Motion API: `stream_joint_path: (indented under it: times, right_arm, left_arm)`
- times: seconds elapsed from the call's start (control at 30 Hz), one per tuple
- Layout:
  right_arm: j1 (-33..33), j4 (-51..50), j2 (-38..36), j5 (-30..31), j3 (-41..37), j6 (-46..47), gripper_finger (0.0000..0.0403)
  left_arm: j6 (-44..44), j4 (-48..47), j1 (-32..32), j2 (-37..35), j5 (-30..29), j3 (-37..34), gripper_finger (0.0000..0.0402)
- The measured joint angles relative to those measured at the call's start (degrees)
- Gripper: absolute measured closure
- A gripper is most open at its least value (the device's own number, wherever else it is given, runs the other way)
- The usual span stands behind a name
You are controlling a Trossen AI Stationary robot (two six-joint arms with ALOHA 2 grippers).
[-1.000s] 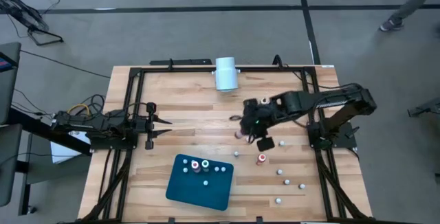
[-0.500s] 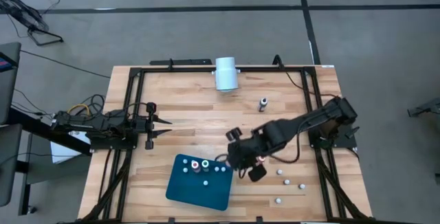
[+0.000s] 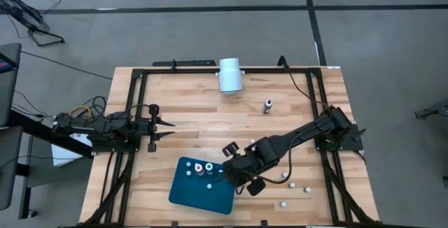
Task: Pick & Place food coloring
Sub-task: Put the large red food coloring bottle into the blue bin
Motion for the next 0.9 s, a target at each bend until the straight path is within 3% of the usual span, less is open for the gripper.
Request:
stream_joint_path:
  times: [0.9]
  right_arm:
    - [0.52, 2.02, 7.13, -1.68, -0.08, -8.5, 0.0293]
  left_arm:
    - [0.0, 0.0, 0.0, 0.0, 0.0, -0.02, 0.0297]
